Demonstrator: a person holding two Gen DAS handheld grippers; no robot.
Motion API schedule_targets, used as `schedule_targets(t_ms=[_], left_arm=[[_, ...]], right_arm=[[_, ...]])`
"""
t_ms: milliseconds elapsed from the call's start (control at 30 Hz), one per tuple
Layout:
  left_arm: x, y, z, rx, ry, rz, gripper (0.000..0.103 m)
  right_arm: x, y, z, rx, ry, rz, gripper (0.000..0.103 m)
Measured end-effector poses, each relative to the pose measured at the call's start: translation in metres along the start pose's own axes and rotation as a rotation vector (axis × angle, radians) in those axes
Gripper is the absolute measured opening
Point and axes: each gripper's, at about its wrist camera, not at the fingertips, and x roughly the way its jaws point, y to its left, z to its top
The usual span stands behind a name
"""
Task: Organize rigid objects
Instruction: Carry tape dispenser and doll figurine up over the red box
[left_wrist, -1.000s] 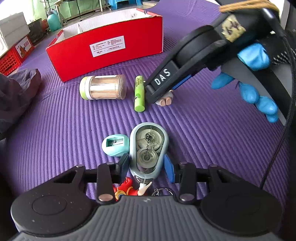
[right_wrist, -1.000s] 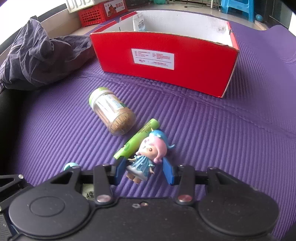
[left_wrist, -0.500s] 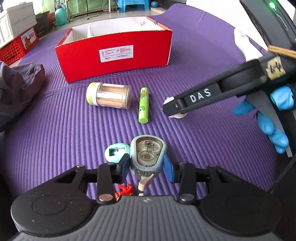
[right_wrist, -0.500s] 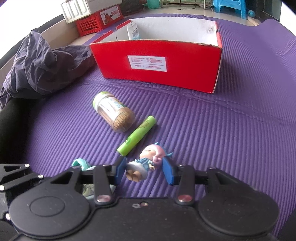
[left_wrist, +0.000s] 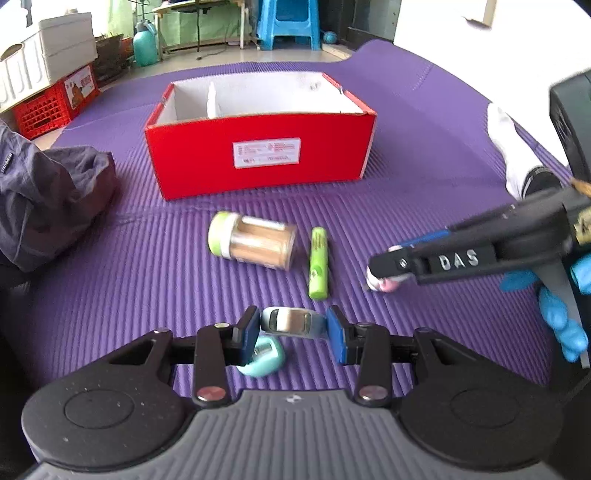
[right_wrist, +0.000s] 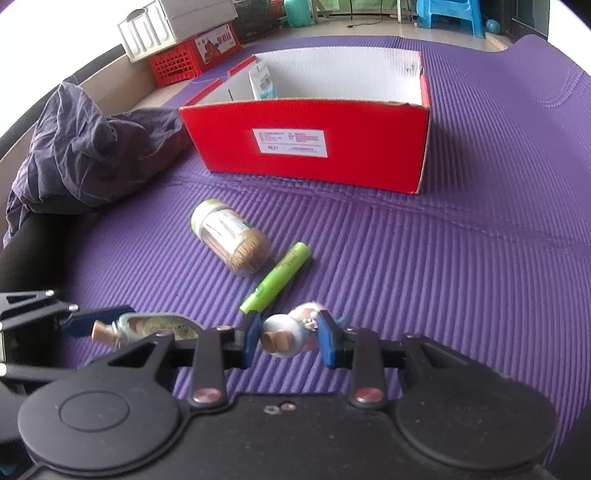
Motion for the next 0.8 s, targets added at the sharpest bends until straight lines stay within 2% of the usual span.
schedule_targets(t_ms=[167, 333, 567, 800], left_arm=[[-0.006, 0.009, 0.019, -0.022, -0.038, -0.002, 0.038], [-0.011, 0.019, 0.052, -0.044, -0.083, -0.019, 0.038], [-0.015, 0.027, 0.119, -0.035, -0.160, -0.017, 0.038], [-0.004, 0.034, 0.184, -0.003, -0.216, 0.012, 0.038]], right_arm=[[-0.011, 0.001, 0.011, -0.010, -0.030, 0.000, 0.032], [-0.022, 0.000, 0.034, -0.023, -0.064, -0.005, 0.032], [-0.037, -0.011, 0.086, -0.019, -0.156, -0.017, 0.032], [-0.032, -0.020, 0.135, -0.024, -0.210, -0.049, 0.032]])
